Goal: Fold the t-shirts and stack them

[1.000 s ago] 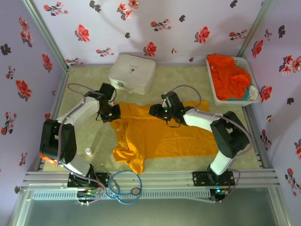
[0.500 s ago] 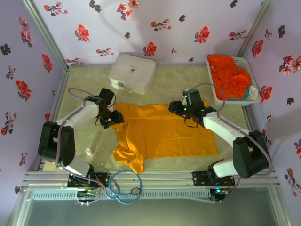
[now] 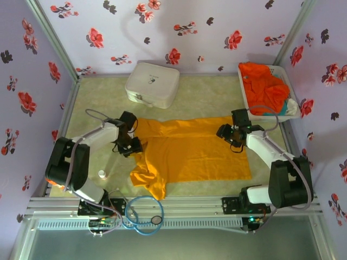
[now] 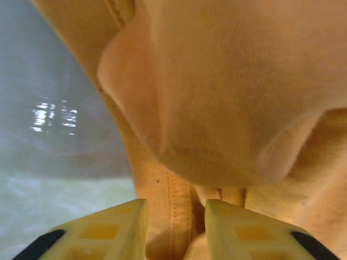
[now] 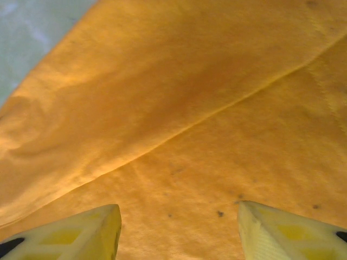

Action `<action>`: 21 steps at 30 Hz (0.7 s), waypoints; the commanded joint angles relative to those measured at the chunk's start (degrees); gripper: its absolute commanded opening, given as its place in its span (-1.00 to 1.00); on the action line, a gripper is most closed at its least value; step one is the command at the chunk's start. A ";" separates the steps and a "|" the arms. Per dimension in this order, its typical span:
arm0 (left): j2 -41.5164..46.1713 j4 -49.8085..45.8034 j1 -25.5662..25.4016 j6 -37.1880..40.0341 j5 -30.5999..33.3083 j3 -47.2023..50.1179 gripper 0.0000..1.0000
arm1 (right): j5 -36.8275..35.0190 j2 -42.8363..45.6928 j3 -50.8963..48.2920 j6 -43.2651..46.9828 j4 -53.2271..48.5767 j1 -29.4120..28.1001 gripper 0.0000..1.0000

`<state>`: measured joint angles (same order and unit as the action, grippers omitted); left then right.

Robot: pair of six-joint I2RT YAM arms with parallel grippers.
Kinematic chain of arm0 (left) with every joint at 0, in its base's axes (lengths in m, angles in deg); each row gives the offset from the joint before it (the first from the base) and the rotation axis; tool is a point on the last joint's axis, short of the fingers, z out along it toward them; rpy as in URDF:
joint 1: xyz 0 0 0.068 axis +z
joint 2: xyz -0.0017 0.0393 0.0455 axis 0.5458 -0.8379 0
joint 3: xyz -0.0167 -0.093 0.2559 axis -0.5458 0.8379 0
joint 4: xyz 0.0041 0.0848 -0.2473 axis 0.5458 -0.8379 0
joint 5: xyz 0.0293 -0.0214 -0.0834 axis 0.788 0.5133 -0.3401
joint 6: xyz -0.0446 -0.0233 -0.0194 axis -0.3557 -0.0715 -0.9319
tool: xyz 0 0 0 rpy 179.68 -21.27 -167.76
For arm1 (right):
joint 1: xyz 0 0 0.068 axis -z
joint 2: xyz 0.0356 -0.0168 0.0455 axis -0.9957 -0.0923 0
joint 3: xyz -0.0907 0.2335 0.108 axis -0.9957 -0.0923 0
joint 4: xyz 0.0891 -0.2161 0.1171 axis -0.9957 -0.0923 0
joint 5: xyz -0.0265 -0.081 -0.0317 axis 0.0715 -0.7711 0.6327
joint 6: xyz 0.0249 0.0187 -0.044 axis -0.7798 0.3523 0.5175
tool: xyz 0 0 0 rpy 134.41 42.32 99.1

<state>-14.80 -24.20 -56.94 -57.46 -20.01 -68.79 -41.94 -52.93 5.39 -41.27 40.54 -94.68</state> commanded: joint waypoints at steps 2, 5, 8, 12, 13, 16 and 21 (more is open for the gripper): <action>-1.75 0.56 -0.97 -1.27 -0.41 0.82 -0.47 | -1.47 -1.48 -0.11 -0.61 -1.98 1.10 0.16; -1.78 1.19 -1.02 -1.85 -0.20 1.87 -0.51 | -1.56 -1.87 0.27 -0.62 -1.84 1.44 0.16; -2.31 1.54 -1.10 -1.93 0.15 2.53 -0.55 | -1.56 -2.27 0.59 -0.48 -1.72 1.68 0.17; -4.53 -1.93 -1.55 -0.70 4.94 1.50 -0.68 | -2.00 -2.89 0.83 -0.20 -1.72 2.15 0.16; -5.13 -3.18 -1.54 -0.17 6.36 1.03 -0.69 | -2.13 -3.06 0.88 -0.05 -1.82 2.31 0.16; -6.81 -6.32 -1.61 1.45 9.63 -0.37 -0.72 | -2.48 -3.85 0.94 0.10 -2.12 2.94 0.16; -9.32 -13.07 -1.42 3.06 15.38 -3.57 -0.73 | -3.64 -5.98 0.94 0.33 -2.85 4.21 0.16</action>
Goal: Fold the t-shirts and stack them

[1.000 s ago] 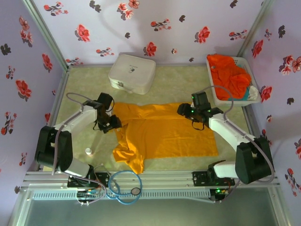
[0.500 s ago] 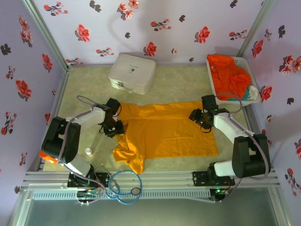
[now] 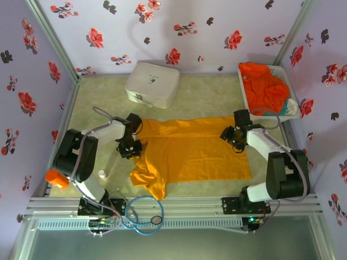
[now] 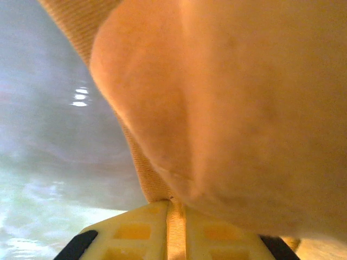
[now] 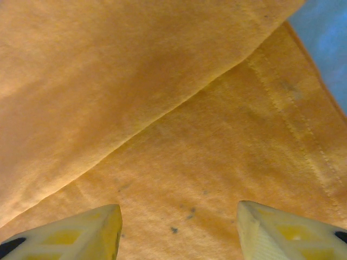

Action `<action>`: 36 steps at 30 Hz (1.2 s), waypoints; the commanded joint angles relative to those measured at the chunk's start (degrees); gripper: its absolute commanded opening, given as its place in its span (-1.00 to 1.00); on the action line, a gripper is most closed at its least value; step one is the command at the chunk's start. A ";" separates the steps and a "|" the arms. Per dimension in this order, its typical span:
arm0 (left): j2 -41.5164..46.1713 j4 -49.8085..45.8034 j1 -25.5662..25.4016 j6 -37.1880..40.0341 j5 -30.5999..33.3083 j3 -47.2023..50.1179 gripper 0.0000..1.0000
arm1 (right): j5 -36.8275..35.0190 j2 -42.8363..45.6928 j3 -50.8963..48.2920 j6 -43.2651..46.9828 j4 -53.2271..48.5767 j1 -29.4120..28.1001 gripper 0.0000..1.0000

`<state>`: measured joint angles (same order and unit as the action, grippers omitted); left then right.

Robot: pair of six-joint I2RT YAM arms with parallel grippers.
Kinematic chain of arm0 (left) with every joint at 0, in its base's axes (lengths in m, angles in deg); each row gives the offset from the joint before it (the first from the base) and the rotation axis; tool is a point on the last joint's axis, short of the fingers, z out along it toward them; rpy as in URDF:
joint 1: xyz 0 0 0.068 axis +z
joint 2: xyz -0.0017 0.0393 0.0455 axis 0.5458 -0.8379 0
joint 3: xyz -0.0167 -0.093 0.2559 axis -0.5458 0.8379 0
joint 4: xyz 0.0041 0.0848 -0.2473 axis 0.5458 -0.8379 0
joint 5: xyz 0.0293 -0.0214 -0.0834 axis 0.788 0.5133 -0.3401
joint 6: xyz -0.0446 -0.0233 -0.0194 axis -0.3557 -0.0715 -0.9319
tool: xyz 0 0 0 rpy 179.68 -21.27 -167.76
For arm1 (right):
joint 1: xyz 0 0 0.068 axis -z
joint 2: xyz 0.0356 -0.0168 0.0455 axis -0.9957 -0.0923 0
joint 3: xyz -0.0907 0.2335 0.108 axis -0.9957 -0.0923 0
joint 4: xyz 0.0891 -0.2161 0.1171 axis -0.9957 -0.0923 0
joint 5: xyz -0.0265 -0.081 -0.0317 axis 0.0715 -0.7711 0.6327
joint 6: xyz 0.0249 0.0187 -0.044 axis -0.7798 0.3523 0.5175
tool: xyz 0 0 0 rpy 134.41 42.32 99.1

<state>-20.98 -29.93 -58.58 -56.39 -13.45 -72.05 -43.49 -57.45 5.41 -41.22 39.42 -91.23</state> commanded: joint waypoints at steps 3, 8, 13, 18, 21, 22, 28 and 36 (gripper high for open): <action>-4.47 -11.31 0.27 2.01 13.68 -2.45 -0.72 | -2.12 -3.33 0.94 0.75 -1.84 1.63 0.15; -6.58 -15.38 0.40 2.29 19.90 -5.47 -0.72 | -2.52 -6.60 1.18 1.49 -1.66 3.21 0.12; -7.44 -17.51 3.46 3.71 23.92 -7.15 -0.72 | -2.74 -9.39 1.99 1.90 -2.36 5.86 0.08; -7.11 -17.75 7.65 6.04 25.79 -9.19 -0.71 | -2.24 -10.19 2.06 2.01 -2.10 8.66 0.05; -7.00 -16.72 9.09 7.32 25.91 -10.92 -0.72 | -0.84 -9.91 1.71 2.12 -1.28 9.00 0.05; -7.32 -16.57 9.38 7.57 25.91 -11.51 -0.72 | -0.21 -9.93 1.63 1.98 -1.09 8.99 0.05; -4.17 -14.56 9.45 7.99 22.66 -13.65 -0.68 | 2.25 -7.68 1.11 1.94 -0.46 9.01 0.12; -4.37 -5.50 14.21 10.13 12.26 -15.66 -0.38 | 4.46 -5.75 1.62 2.69 0.45 9.04 0.23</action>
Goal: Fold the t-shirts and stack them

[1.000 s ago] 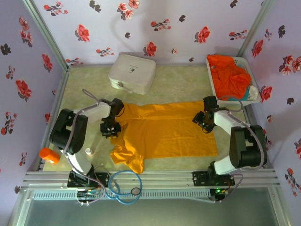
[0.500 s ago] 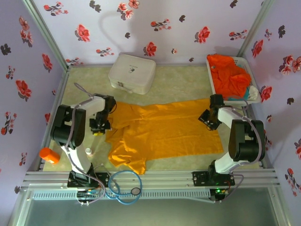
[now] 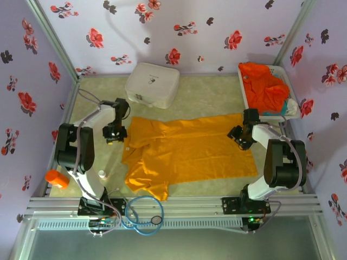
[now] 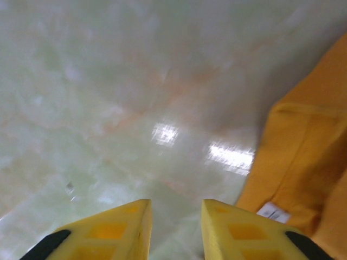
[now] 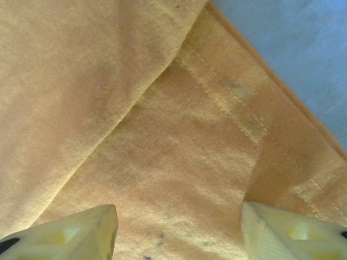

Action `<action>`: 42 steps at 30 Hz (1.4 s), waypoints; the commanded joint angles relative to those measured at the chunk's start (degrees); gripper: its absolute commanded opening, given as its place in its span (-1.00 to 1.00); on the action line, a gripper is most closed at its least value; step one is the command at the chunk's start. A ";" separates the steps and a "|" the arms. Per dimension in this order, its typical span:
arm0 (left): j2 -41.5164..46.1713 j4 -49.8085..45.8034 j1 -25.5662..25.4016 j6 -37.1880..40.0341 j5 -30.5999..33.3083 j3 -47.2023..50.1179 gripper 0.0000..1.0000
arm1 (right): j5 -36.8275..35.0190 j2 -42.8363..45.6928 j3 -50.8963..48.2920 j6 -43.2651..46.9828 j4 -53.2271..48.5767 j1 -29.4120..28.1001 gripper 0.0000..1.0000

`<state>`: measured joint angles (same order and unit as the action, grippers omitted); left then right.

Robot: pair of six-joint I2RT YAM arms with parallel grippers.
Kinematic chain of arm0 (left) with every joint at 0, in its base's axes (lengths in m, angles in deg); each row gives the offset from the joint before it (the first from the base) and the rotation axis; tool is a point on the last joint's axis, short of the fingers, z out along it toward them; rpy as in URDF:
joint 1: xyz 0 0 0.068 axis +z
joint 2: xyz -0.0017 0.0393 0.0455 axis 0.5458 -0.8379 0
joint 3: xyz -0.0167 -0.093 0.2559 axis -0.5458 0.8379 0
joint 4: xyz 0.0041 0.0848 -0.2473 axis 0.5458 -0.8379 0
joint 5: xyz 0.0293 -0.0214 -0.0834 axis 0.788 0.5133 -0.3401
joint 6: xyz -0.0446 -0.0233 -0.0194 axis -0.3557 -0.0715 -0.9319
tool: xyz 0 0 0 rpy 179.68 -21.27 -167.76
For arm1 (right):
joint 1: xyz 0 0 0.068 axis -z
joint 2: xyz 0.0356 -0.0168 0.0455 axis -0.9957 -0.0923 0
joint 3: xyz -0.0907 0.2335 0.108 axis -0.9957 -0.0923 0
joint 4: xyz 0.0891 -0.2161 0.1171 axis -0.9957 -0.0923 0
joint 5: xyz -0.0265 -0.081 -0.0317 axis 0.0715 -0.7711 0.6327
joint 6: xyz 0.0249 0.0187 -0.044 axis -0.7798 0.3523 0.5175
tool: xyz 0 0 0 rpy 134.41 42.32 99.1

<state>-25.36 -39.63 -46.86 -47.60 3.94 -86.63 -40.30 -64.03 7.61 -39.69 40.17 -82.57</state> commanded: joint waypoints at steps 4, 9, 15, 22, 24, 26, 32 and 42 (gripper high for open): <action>-2.46 8.74 3.78 1.99 -7.44 -1.85 -0.38 | 1.12 0.33 -0.58 1.52 0.09 0.37 0.23; -6.36 12.47 4.78 2.41 -13.27 -2.27 -0.42 | 0.65 -1.42 -1.05 1.81 0.90 0.41 0.22; -7.82 15.09 4.90 1.50 -16.39 -1.86 -0.48 | 0.78 -1.94 -1.54 1.84 1.26 0.41 0.22; -5.21 15.87 5.84 -0.59 -16.71 1.37 -0.62 | 1.19 -2.08 -1.20 2.08 0.84 0.39 0.20; -3.42 15.86 6.45 -0.83 -16.67 2.31 -0.65 | 1.28 -2.23 -1.06 2.22 0.76 0.37 0.20; -2.26 15.31 6.70 -0.23 -16.69 2.29 -0.67 | 1.28 -2.36 -0.73 2.43 0.53 0.39 0.20; 0.26 15.73 6.77 -0.66 -17.90 2.41 -0.42 | 1.28 -2.43 -0.97 2.37 0.49 0.40 0.18; -4.70 21.57 5.99 -2.17 -23.05 6.08 -0.46 | 1.64 -3.24 -0.57 2.09 0.63 0.33 0.17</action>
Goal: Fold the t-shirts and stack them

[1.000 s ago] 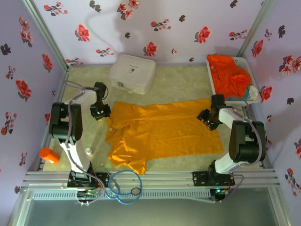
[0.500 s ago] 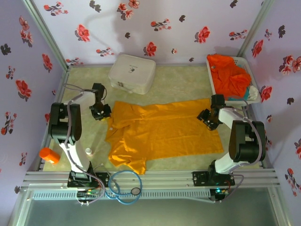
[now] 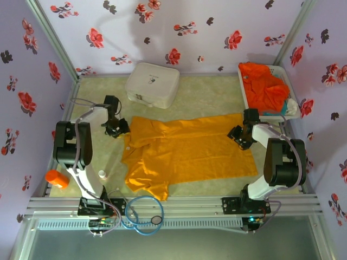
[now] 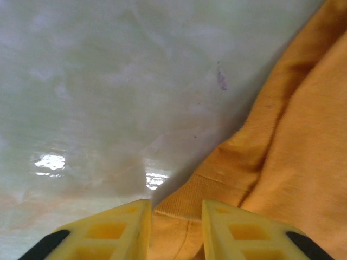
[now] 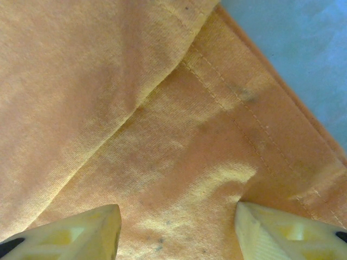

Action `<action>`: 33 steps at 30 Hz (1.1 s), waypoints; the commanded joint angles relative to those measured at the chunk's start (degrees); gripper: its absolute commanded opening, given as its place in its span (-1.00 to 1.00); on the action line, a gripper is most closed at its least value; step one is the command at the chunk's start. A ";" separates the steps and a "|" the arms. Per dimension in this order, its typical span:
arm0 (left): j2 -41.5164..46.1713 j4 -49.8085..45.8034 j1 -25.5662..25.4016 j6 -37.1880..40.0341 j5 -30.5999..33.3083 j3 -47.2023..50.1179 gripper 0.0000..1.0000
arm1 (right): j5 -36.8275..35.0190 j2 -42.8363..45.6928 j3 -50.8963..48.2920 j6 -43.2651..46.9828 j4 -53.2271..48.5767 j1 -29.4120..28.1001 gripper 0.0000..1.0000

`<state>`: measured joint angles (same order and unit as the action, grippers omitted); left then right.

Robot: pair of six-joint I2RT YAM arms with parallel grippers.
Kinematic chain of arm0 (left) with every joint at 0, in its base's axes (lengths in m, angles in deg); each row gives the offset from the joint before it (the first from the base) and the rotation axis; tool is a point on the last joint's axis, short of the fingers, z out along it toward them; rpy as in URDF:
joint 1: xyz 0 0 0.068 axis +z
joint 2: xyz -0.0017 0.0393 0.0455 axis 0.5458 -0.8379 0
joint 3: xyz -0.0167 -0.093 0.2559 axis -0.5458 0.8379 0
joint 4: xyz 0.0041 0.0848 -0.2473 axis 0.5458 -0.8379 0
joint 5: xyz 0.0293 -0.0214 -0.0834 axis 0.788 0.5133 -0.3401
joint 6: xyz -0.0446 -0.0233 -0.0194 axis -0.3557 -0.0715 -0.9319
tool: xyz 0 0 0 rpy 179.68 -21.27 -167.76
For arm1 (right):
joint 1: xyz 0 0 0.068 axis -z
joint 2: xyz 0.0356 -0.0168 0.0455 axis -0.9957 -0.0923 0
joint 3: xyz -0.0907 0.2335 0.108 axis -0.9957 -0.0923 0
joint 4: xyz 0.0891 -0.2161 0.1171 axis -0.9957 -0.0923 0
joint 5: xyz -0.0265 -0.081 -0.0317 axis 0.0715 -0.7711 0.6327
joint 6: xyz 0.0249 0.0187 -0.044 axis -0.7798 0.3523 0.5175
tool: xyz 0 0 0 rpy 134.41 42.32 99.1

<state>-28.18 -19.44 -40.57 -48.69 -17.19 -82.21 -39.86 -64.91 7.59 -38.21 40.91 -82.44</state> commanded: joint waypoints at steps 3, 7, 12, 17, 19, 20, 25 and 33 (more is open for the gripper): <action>-3.12 2.55 -0.31 -1.22 -2.04 2.41 -0.68 | 0.77 -2.68 -0.47 0.73 -0.07 0.20 0.17; -5.12 1.33 0.09 -0.93 -0.66 0.45 -1.00 | -0.47 -3.64 0.14 0.06 -0.20 0.24 0.17; -6.54 -2.63 0.46 0.45 2.10 -5.30 -1.00 | -0.73 -4.00 0.92 -1.06 0.39 0.20 0.15; -8.11 -7.39 1.12 2.66 7.16 -12.10 -1.00 | -1.71 -4.61 2.28 -1.63 0.30 0.22 0.14; -9.16 -8.56 1.74 3.38 7.57 -14.40 -1.00 | -1.79 -4.98 2.97 -1.92 0.58 0.21 0.14; -9.75 -9.13 2.09 3.74 7.64 -15.50 -1.00 | -2.04 -5.34 3.33 -2.04 0.65 0.28 0.14; -11.86 -11.52 2.94 5.05 9.66 -19.82 -1.00 | -4.47 -5.45 3.86 -3.51 0.69 0.29 0.12; -12.69 -13.33 3.67 5.50 10.05 -20.90 -1.00 | -4.69 -5.03 2.65 -5.03 1.22 0.29 0.11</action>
<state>-40.26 -30.12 -37.44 -44.43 -8.91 -102.36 -42.09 -68.86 11.53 -41.77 42.68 -82.44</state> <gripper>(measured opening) 0.041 0.559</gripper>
